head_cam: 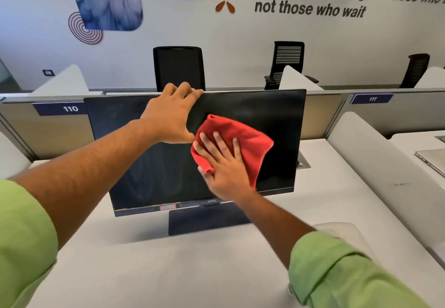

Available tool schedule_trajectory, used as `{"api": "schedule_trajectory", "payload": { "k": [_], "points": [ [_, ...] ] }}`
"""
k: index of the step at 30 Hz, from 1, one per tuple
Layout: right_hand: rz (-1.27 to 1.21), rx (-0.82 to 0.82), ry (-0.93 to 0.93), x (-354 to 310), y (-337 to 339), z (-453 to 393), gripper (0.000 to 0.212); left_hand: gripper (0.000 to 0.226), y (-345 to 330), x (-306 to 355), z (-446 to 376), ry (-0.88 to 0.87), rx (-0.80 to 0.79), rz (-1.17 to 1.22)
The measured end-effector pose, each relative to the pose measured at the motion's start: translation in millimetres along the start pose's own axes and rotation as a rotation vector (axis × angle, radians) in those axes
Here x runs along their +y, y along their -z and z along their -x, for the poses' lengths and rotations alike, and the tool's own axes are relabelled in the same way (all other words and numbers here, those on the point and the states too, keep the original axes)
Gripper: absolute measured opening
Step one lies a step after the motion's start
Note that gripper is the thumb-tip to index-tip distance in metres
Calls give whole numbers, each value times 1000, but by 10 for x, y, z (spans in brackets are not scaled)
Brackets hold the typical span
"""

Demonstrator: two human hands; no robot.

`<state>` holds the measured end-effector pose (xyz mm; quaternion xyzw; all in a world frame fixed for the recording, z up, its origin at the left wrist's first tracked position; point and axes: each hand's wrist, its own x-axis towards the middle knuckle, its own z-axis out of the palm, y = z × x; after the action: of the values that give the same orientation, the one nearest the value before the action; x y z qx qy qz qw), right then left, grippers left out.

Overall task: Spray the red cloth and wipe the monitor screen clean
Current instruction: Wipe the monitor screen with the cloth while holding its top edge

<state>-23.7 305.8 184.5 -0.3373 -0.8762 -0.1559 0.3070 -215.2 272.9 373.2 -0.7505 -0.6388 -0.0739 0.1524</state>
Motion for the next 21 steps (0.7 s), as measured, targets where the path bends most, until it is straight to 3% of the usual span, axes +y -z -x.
{"api": "schedule_trajectory", "payload": {
  "k": [3,8,10,12,15,17,19,21],
  "points": [
    [60,90,-34,446,267,-386,63,111,-2,0,-17,-3,1,6],
    [-91,290,-760,946,616,-663,64,109,-10,-12,-41,-4,6,24],
    [-160,316,-879,815,609,-750,68,109,-16,-6,-42,-1,8,24],
    [-130,280,-720,590,527,-767,70,109,-22,-4,-40,4,3,24],
    [0,137,-248,384,368,-604,69,111,-18,-12,-31,7,-4,22],
    [28,111,-96,520,393,-554,67,111,-13,-10,-22,6,-5,21],
    [35,154,-175,732,472,-553,65,110,-8,6,-25,9,-1,25],
    [-28,213,-490,939,563,-552,65,110,0,25,-41,15,-2,33]
  ]
}}
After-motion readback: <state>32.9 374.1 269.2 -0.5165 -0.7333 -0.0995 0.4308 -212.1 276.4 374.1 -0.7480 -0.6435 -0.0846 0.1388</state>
